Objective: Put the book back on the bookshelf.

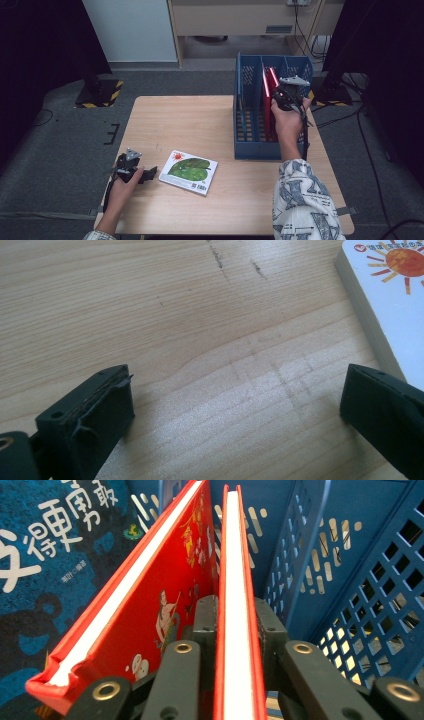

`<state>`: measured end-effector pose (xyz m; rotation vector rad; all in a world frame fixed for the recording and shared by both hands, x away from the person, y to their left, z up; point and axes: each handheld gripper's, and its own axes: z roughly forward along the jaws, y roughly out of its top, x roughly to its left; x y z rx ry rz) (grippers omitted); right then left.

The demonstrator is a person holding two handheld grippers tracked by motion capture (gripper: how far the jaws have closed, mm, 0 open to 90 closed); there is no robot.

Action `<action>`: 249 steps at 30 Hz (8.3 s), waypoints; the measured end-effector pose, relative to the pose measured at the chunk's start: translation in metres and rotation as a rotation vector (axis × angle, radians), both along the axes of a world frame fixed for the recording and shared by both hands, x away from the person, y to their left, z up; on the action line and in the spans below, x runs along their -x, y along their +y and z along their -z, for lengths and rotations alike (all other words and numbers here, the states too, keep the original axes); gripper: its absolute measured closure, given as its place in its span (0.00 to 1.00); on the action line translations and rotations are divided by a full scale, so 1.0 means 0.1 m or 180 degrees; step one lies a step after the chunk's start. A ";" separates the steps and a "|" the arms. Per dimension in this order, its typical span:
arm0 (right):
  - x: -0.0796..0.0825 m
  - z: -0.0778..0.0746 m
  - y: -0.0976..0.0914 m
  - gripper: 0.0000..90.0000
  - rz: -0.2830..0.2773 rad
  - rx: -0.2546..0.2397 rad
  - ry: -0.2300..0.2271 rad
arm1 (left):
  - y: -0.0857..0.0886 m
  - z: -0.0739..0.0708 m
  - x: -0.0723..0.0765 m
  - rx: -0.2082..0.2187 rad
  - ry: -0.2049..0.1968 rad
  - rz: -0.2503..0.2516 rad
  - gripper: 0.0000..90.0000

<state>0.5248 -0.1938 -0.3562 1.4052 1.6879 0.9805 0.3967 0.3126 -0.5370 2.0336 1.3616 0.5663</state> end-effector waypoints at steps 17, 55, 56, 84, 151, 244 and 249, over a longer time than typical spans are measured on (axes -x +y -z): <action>-0.03 0.00 -0.03 0.89 0.0117 -0.0019 -0.0101 | -0.02 0.00 -0.01 0.0006 -0.0001 0.0014 0.00; -0.06 -0.06 0.03 0.71 -0.0041 -0.0004 -0.0132 | -0.04 0.00 0.00 0.0002 0.0003 0.0028 0.00; -0.03 -0.07 0.03 0.71 -0.0046 0.0016 -0.0136 | -0.04 0.00 -0.01 0.0001 0.0004 0.0029 0.00; 0.48 -0.03 0.01 0.86 -0.0320 0.0086 -0.0095 | -0.05 0.00 0.00 0.0001 -0.0001 0.0034 0.00; 1.51 0.79 0.50 0.11 -0.1462 -0.0343 -0.0014 | -0.08 0.00 0.01 0.0000 -0.0005 0.0107 0.00; 1.85 1.73 1.31 0.17 -0.2244 0.0004 0.1068 | -0.89 -0.14 0.43 0.0518 0.0291 0.1073 0.25; 1.86 1.74 1.32 0.15 -0.2250 0.0050 0.1067 | -0.82 -0.21 0.26 0.0486 0.0158 0.1211 0.25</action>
